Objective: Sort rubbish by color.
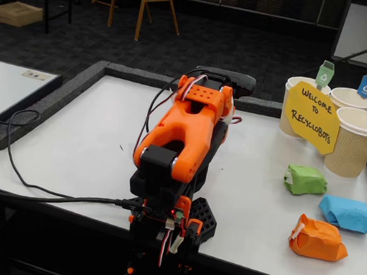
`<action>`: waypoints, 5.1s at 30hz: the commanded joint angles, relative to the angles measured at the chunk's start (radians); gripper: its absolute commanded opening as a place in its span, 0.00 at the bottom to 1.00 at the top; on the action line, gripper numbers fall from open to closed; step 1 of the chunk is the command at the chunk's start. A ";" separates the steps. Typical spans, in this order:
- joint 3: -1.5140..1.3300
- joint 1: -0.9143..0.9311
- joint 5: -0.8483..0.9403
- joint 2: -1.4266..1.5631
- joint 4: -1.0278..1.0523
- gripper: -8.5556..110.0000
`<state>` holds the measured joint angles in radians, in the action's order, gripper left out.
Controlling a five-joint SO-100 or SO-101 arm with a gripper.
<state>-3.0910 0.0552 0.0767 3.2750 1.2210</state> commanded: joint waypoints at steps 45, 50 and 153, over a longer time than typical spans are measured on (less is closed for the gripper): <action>0.075 0.025 -0.015 0.012 -0.003 0.07; 0.075 0.025 -0.015 0.012 -0.003 0.07; 0.819 0.067 -0.003 -0.597 -0.023 0.16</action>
<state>-2.5127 0.0936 0.0767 2.7259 1.1658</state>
